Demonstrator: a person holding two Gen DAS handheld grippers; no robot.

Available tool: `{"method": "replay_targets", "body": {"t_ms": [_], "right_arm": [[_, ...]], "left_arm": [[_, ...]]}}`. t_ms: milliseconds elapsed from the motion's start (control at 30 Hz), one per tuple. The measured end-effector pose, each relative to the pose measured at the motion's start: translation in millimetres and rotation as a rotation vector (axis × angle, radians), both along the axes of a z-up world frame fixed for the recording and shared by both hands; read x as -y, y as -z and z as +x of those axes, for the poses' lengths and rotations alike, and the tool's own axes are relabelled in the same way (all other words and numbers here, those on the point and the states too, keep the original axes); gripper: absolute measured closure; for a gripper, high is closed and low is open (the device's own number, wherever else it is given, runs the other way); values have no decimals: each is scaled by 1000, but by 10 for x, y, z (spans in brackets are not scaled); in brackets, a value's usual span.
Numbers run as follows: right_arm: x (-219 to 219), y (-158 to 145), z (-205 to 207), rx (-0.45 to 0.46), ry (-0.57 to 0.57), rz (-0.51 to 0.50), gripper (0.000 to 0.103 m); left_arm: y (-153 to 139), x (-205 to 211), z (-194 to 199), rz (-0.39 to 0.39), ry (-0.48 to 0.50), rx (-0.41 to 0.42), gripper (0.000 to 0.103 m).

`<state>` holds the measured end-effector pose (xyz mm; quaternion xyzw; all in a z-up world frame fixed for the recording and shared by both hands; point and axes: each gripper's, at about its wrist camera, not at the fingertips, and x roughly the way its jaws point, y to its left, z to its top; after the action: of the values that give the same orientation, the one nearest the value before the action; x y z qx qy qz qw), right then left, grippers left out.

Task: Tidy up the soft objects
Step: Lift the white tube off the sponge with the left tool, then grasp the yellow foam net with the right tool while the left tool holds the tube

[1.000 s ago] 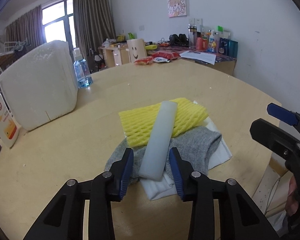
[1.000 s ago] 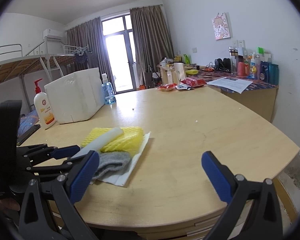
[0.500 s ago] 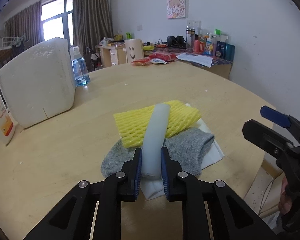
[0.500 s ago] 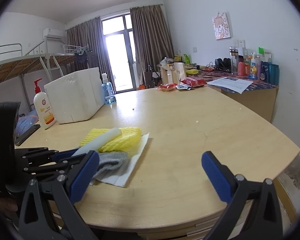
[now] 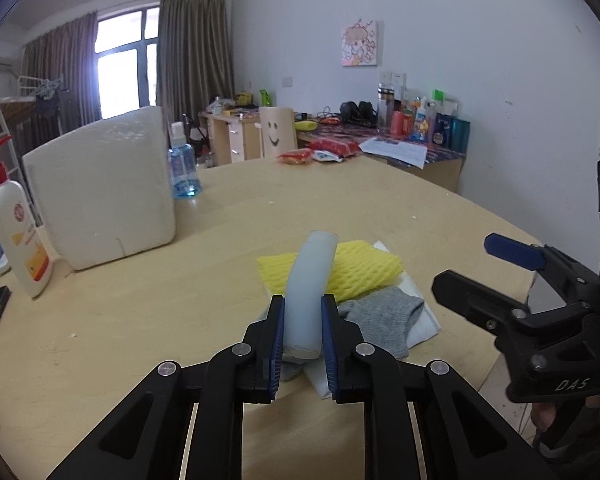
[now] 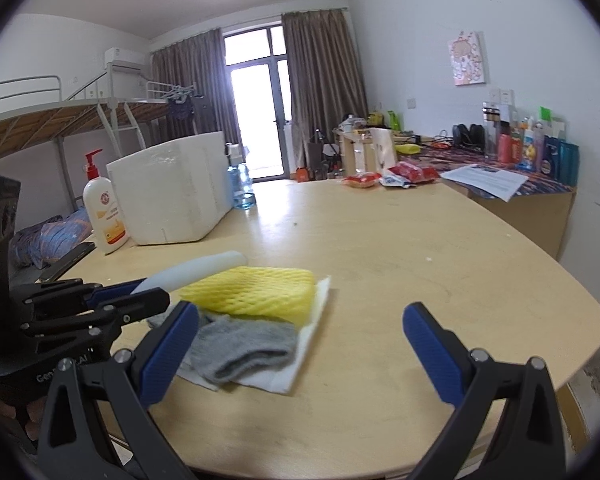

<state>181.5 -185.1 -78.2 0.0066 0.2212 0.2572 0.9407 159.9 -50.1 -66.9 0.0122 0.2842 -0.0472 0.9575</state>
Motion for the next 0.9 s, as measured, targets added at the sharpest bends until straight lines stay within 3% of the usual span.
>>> {"method": "replay_targets", "body": {"t_ms": [367,833,900], "right_arm": [[-429,-27,252,-63,-73,-37,0],[-659,106,518,-198,-125,-92,0],[-667,135,539,-210,-128,-99,4]], "left_arm": [[-4,-325,-49,-13,-84,22,84],[108,-593,60,-51,-102,2,84],[103,-603,60,-50,-99,8,84]]}}
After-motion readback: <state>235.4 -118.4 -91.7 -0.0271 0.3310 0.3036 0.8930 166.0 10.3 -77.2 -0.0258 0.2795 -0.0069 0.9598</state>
